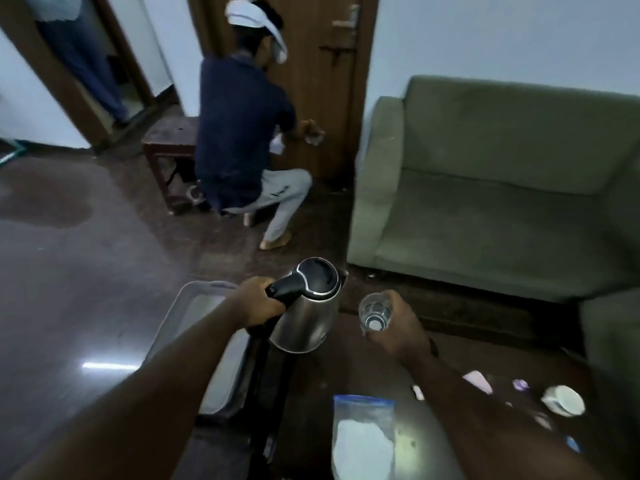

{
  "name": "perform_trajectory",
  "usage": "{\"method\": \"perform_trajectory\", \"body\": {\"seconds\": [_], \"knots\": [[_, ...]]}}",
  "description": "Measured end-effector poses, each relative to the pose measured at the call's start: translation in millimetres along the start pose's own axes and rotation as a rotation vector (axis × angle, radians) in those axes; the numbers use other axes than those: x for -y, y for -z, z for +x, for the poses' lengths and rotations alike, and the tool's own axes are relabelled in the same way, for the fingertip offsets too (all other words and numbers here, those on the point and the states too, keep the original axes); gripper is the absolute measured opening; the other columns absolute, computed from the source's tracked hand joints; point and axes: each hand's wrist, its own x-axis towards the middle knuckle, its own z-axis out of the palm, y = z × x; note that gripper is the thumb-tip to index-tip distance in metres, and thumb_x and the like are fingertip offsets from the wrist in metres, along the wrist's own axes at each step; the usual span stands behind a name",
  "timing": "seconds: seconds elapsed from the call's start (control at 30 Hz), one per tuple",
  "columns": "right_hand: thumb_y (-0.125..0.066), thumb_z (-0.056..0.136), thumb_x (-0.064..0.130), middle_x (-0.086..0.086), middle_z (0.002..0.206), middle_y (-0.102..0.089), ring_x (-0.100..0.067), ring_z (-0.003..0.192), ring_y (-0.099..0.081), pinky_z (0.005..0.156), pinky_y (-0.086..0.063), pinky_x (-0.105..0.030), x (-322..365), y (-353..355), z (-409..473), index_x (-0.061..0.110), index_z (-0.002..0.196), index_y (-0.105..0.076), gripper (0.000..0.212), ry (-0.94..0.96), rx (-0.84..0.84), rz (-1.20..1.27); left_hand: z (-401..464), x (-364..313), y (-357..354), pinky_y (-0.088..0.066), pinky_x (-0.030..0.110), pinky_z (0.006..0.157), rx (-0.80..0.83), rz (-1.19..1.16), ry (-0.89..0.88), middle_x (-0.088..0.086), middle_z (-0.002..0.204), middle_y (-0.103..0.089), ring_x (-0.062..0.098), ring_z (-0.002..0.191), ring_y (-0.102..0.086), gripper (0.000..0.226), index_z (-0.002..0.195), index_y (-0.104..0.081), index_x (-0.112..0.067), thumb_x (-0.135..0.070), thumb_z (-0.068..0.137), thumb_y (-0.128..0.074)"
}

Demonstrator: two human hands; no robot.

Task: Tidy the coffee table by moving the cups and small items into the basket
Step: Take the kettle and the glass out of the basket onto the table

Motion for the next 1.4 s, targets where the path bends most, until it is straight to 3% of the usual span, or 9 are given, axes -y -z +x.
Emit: {"method": "perform_trajectory", "body": {"seconds": [0.1,0.2,0.33,0.53,0.77,1.13,1.27,1.33,1.4], "knots": [[-0.084,0.049,0.042,0.007,0.122,-0.061,-0.016,0.110,-0.062,0.089,-0.053,-0.034,-23.9,35.9,-15.2,0.034,0.130,-0.046,0.090,-0.057,-0.057,-0.015,8.7,-45.5,-22.5,-0.048,0.027,0.058,0.095,0.083,-0.083,0.001,0.068,-0.065,0.014,0.060,-0.062,0.009,0.076,-0.063,-0.014,-0.017,0.068,-0.067],[-0.087,0.052,0.034,0.009,0.112,-0.060,-0.016,0.102,-0.061,0.083,-0.049,-0.028,-45.1,61.7,-22.2,0.027,0.125,-0.051,0.082,-0.098,-0.112,0.010,12.5,-85.2,-42.5,-0.049,0.027,0.059,0.164,0.161,-0.146,0.001,0.069,-0.066,0.014,0.061,-0.062,0.010,0.075,-0.062,-0.017,-0.018,0.066,-0.067],[-0.083,0.048,0.033,-0.001,0.120,-0.062,-0.022,0.110,-0.061,0.087,-0.051,-0.033,-71.1,84.0,-29.1,0.021,0.127,-0.051,0.086,-0.155,-0.131,0.010,15.3,-127.2,-66.7,-0.051,0.029,0.059,0.221,0.275,-0.200,-0.002,0.068,-0.065,0.014,0.061,-0.062,0.011,0.075,-0.063,-0.018,-0.019,0.065,-0.066],[-0.086,0.045,0.043,0.009,0.117,-0.062,-0.013,0.106,-0.062,0.079,-0.048,-0.024,-94.4,92.5,-40.0,0.032,0.121,-0.052,0.084,-0.226,-0.118,0.001,8.8,-171.9,-88.4,-0.042,0.024,0.053,0.283,0.482,-0.269,0.000,0.076,-0.062,0.016,0.067,-0.058,0.010,0.071,-0.058,-0.020,-0.019,0.068,-0.067],[-0.086,0.043,0.039,0.008,0.115,-0.062,-0.016,0.105,-0.063,0.083,-0.054,-0.031,-104.6,80.3,-50.3,0.034,0.122,-0.049,0.087,-0.241,-0.169,0.052,1.7,-190.6,-94.2,-0.041,0.023,0.054,0.301,0.595,-0.275,-0.005,0.075,-0.059,0.017,0.072,-0.061,0.008,0.068,-0.055,-0.021,-0.023,0.066,-0.062],[-0.086,0.053,0.031,0.021,0.089,-0.062,0.006,0.082,-0.059,0.062,-0.038,-0.008,-80.6,76.7,-60.8,0.040,0.093,-0.051,0.054,-0.213,-0.145,0.169,-0.8,-193.7,-94.2,-0.050,0.028,0.064,0.346,0.717,-0.258,0.002,0.091,-0.062,0.019,0.079,-0.061,0.013,0.078,-0.055,-0.023,-0.027,0.069,-0.063],[-0.078,0.050,0.051,0.017,0.091,-0.066,0.003,0.085,-0.062,0.064,-0.041,-0.013,-78.7,71.5,-60.8,0.034,0.100,-0.056,0.058,-0.216,-0.130,0.182,-2.3,-195.6,-93.8,-0.051,0.030,0.065,0.372,0.762,-0.257,0.001,0.088,-0.059,0.019,0.078,-0.060,0.014,0.081,-0.054,-0.023,-0.026,0.071,-0.063],[-0.076,0.055,0.051,0.015,0.093,-0.068,0.002,0.086,-0.064,0.067,-0.044,-0.016,-74.1,71.4,-61.1,0.033,0.103,-0.058,0.054,-0.193,-0.124,0.178,-2.5,-197.9,-93.0,-0.049,0.030,0.063,0.376,0.785,-0.269,0.002,0.087,-0.059,0.020,0.076,-0.060,0.013,0.080,-0.053,-0.021,-0.024,0.073,-0.063],[-0.074,0.069,0.043,0.014,0.090,-0.065,-0.013,0.092,-0.068,0.067,-0.046,-0.015,-69.3,69.6,-58.0,0.025,0.107,-0.062,0.044,-0.185,-0.109,0.210,-2.5,-200.0,-91.6,-0.049,0.030,0.063,0.376,0.818,-0.280,0.003,0.086,-0.058,0.021,0.077,-0.060,0.014,0.083,-0.053,-0.019,-0.024,0.073,-0.062]]}}
